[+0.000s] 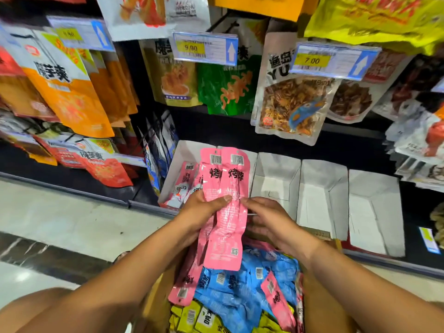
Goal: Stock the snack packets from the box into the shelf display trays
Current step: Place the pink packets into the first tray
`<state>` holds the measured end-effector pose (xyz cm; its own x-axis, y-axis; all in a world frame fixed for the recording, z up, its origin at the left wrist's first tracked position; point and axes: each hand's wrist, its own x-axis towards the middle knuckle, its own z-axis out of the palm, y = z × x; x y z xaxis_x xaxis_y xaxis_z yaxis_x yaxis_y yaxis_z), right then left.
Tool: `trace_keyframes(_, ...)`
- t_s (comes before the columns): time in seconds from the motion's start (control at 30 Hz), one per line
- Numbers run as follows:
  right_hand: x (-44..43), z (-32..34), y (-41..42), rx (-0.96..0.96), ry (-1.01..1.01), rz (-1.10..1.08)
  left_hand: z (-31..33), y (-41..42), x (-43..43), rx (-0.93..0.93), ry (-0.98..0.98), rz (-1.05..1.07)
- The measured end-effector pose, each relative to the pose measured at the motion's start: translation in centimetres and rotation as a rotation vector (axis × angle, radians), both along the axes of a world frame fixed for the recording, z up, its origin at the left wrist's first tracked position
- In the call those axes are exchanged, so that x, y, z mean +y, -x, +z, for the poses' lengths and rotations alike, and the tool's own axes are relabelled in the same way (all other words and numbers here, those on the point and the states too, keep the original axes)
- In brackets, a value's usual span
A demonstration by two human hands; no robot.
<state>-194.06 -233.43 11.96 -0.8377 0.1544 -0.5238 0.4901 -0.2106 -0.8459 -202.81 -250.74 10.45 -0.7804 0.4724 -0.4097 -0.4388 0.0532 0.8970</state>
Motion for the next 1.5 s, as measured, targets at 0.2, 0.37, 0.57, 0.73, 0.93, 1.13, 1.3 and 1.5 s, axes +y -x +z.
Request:
trace_keyframes(0.2,-0.6,-0.1,0.5,0.064,0.111,-0.015,-0.3,0.5,0.5,0.005,0.002,0.049)
trace_keyframes(0.37,-0.5,0.1,0.8,0.056,0.173,-0.092,0.0,0.5,0.9,0.003,0.017,0.068)
trace_keyframes(0.57,0.7,0.6,0.6,0.066,0.205,-0.161,0.4,0.6,0.6,-0.01,0.073,0.073)
trace_keyframes(0.73,0.9,1.7,0.1,0.009,0.485,-0.193,1.0,0.2,0.9,-0.098,0.058,0.053)
trace_keyframes(0.93,1.4,1.5,0.2,0.028,0.57,-0.279,1.6,-0.3,1.0,-0.203,-0.019,0.076)
trace_keyframes(1.13,1.7,1.0,0.5,0.046,0.335,-0.219,2.4,-0.4,0.6,-0.23,-0.034,0.05)
trace_keyframes(1.3,1.7,0.2,0.7,0.088,0.28,-0.242,2.4,0.3,0.1,-0.317,-0.082,0.103)
trace_keyframes(1.5,1.3,0.4,0.3,0.005,0.184,-0.22,2.3,0.4,0.0,-0.37,0.003,0.198)
